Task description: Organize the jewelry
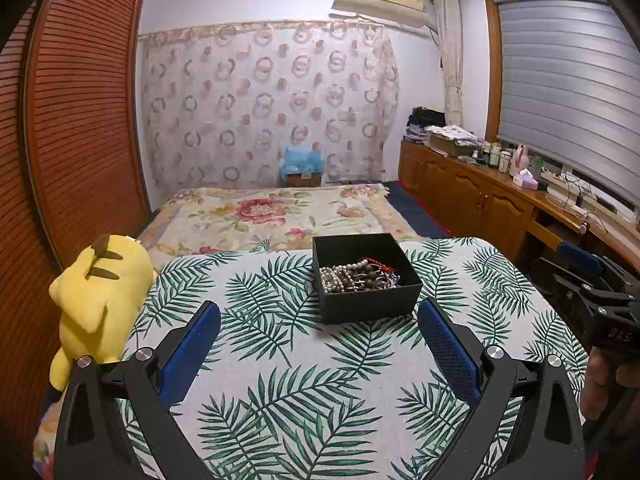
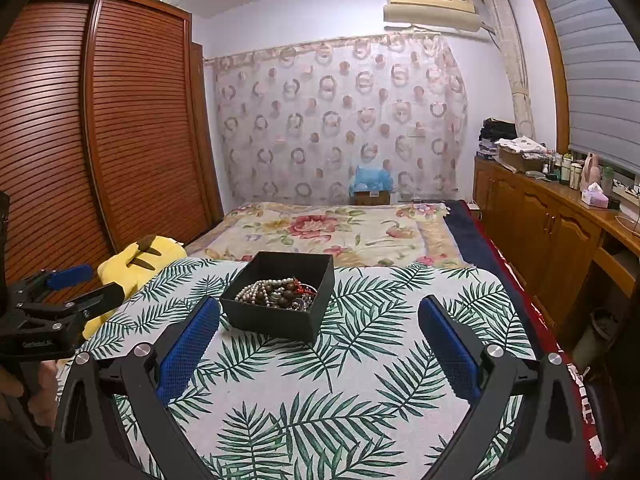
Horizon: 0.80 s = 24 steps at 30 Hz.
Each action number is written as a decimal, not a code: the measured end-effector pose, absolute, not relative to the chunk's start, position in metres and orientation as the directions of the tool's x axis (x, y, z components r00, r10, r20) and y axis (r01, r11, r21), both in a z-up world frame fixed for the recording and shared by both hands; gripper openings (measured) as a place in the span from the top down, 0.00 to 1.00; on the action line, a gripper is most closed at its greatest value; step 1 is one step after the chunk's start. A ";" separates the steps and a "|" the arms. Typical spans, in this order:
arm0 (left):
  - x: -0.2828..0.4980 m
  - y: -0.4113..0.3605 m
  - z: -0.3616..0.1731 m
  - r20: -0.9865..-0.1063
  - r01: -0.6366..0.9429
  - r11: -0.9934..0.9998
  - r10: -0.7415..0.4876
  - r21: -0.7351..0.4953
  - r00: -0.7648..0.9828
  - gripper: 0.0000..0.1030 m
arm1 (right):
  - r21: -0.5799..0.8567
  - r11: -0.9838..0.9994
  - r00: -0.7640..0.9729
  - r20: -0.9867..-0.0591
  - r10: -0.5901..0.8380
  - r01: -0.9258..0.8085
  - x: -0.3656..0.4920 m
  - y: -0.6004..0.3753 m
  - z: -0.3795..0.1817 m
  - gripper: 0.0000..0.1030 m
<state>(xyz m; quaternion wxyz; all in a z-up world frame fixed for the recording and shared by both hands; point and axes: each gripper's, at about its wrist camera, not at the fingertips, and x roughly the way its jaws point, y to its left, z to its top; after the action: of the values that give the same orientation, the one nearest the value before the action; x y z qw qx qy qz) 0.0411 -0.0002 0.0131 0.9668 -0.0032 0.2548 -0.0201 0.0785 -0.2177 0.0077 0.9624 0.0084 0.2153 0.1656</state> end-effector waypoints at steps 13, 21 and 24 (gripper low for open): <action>0.039 -0.007 0.018 -0.482 0.039 0.999 -0.041 -0.015 0.875 0.08 | 0.089 0.945 0.852 -0.411 0.323 -0.315 0.079 -0.218 0.008 0.03; 0.038 -0.007 0.022 -0.479 0.036 0.999 -0.037 -0.011 0.877 0.08 | 0.089 0.944 0.852 -0.412 0.324 -0.316 0.079 -0.218 0.008 0.03; 0.038 -0.008 0.021 -0.480 0.036 0.999 -0.037 -0.011 0.877 0.08 | 0.089 0.944 0.851 -0.412 0.324 -0.316 0.079 -0.218 0.008 0.03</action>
<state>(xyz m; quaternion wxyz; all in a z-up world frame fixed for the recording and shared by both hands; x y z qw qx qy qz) 0.0378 -0.0075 0.0214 0.9686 -0.0010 0.2477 -0.0189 0.0790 -0.2181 0.0078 0.9621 0.0090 0.2159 0.1663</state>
